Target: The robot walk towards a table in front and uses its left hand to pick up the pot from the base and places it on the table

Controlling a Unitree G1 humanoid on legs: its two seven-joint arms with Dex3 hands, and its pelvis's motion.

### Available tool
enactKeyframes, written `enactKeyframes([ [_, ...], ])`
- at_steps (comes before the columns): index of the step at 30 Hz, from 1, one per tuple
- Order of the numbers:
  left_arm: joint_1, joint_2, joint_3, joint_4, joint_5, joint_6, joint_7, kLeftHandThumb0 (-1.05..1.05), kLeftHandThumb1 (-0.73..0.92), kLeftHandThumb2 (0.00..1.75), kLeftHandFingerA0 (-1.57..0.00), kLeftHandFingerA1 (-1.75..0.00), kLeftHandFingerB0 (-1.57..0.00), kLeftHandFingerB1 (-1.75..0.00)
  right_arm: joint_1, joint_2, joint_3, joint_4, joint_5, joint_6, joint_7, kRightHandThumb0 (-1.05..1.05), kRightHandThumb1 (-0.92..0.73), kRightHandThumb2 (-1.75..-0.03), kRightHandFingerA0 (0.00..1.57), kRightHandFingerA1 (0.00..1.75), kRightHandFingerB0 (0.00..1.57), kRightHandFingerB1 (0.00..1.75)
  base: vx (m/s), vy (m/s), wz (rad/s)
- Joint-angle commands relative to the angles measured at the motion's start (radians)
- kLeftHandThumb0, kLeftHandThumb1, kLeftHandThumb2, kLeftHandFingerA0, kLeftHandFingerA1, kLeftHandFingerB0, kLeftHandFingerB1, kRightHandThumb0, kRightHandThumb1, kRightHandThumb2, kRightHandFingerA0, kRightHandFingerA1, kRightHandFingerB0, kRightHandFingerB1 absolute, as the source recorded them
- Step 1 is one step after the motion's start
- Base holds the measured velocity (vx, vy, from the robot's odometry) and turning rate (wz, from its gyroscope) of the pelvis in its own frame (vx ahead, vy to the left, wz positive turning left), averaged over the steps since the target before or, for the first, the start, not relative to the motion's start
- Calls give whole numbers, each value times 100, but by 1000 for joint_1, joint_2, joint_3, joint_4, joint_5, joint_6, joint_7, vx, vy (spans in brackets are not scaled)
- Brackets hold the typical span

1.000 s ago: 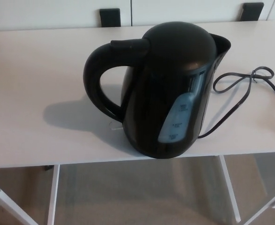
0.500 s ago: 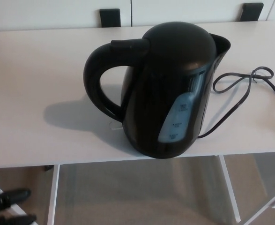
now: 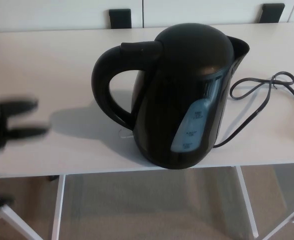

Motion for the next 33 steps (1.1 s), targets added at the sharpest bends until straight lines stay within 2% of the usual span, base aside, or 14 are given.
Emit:
enactKeyframes([
  [1, -360, -20, -74, -42, -69, 224, 348, -49, 38, 63, -38, -43, -26, -37, -16, -33, -27, 20, 31, 47, 27, -57, -33, -76, 67, 62, 44, 51, 0, 0, 0],
  [4, -413, -63, -145, 12, 104, 237, 373, -48, 39, 64, -29, -39, -23, -36, -15, -34, -31, 16, 37, 50, 38, -52, -42, -55, 70, 50, 49, 40, 0, 0, 0],
  [5, -442, -83, -197, 53, 196, 240, 391, -24, 28, 85, -9, -51, -9, -50, -18, -34, -29, 20, 32, 47, 34, -58, -34, -76, 65, 60, 40, 50, 0, 0, 0],
  [6, -456, -93, -220, 70, 236, 242, 400, -24, 28, 85, -9, -51, -9, -50, -20, -33, -28, 22, 30, 45, 33, -58, -34, -76, 65, 60, 40, 50, 0, 0, 0],
  [7, -482, -107, -270, 120, 312, 239, 409, -47, 46, 54, -19, -30, -15, -27, -19, -34, -27, 28, 25, 37, 30, -53, -43, -55, 72, 50, 49, 40, 0, 0, 0],
  [11, -537, -161, -398, 270, 500, 217, 476, -59, 40, 66, -15, -37, -10, -33, -23, -29, -20, 35, 13, 37, 15, -58, -33, -76, 69, 61, 45, 51, 0, 0, 0],
  [12, -540, -168, -412, 287, 517, 212, 485, -60, 40, 66, -15, -37, -11, -33, -22, -28, -19, 34, 11, 37, 12, -57, -33, -76, 70, 61, 46, 51, 0, 0, 0],
  [13, -547, -182, -438, 321, 550, 196, 498, -30, 26, 84, 0, -48, 0, -47, -21, -26, -17, 32, 9, 42, 5, -57, -33, -76, 72, 62, 48, 51, 0, 0, 0],
  [15, -559, -197, -468, 362, 586, 176, 510, -29, 27, 84, 0, -48, 0, -47, -25, -25, -17, 30, 8, 47, -1, -54, -42, -55, 77, 52, 56, 40, 0, 0, 0],
  [16, -574, -204, -494, 390, 614, 168, 518, -28, 29, 85, 0, -49, 0, -47, -28, -27, -13, 30, 2, 49, -8, -58, -33, -76, 70, 61, 51, 53, 0, 0, 0],
  [19, -594, -214, -529, 426, 655, 151, 533, -28, 30, 85, 0, -48, 0, -47, -31, -28, -9, 28, -3, 52, -13, -57, -33, -76, 70, 61, 51, 53, 0, 0, 0],
  [20, -598, -227, -544, 441, 668, 140, 543, -50, 47, 55, -19, -31, -16, -27, -30, -28, -6, 26, -8, 53, -20, -57, -33, -76, 71, 61, 50, 52, 0, 0, 0],
  [21, -600, -234, -555, 449, 679, 135, 551, -30, 26, 84, 0, -49, 0, -47, -31, -28, -4, 25, -10, 54, -23, -56, -32, -76, 72, 61, 50, 52, 0, 0, 0],
  [33, -631, -259, -607, 492, 755, 140, 618, -30, 29, 85, -1, -49, 0, -48, -19, -26, 2, 2, -6, 51, -4, -58, -33, -76, 70, 60, 46, 51, 0, 0, 0],
])
